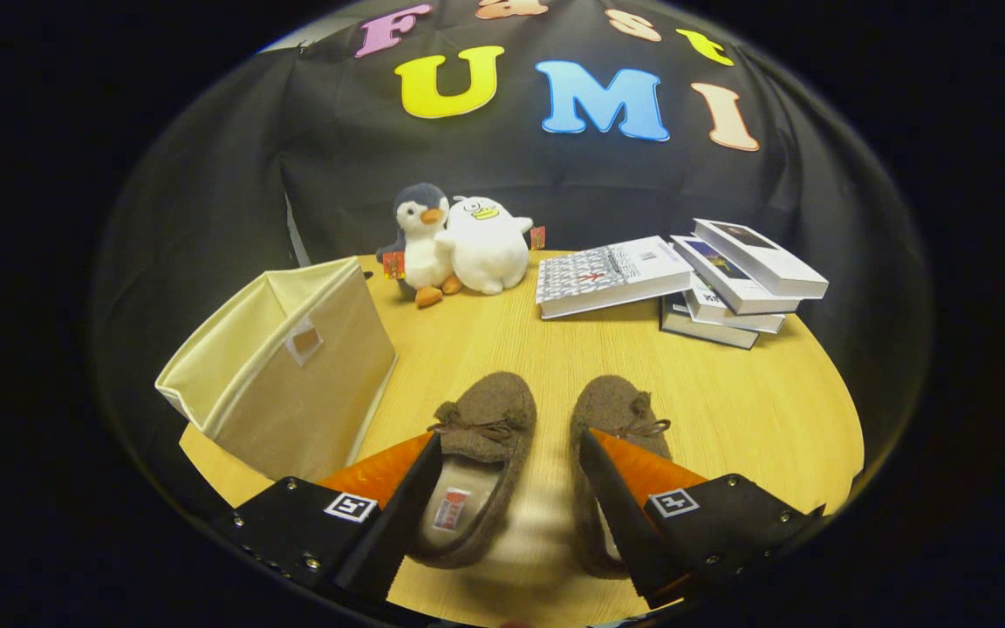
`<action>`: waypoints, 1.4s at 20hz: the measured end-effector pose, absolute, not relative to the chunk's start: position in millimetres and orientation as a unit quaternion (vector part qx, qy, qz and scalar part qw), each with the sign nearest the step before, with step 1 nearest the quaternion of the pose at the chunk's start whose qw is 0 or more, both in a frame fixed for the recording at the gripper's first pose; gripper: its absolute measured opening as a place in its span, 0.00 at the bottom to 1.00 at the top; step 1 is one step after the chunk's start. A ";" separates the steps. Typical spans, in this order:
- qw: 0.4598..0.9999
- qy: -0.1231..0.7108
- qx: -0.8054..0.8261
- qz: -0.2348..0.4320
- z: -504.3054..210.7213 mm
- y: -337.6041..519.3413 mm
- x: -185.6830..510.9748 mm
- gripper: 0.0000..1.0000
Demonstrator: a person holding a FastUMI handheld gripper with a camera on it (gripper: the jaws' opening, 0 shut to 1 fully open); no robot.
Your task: Open the storage box then place both shoes into the box .Put the left shoe in first, then the right shoe, with the right side of both shoes facing outward in a uniform manner.
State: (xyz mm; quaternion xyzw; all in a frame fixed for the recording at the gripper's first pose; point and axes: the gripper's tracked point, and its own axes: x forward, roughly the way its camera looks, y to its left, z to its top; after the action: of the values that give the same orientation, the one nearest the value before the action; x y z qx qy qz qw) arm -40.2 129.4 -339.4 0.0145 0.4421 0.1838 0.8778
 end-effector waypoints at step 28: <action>0.817 0.563 0.054 0.117 -408.2 139.9 -48.4 0.02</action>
State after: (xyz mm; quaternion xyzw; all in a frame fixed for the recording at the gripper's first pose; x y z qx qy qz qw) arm -48.4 139.9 -408.2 0.0538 0.5626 0.1173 0.8166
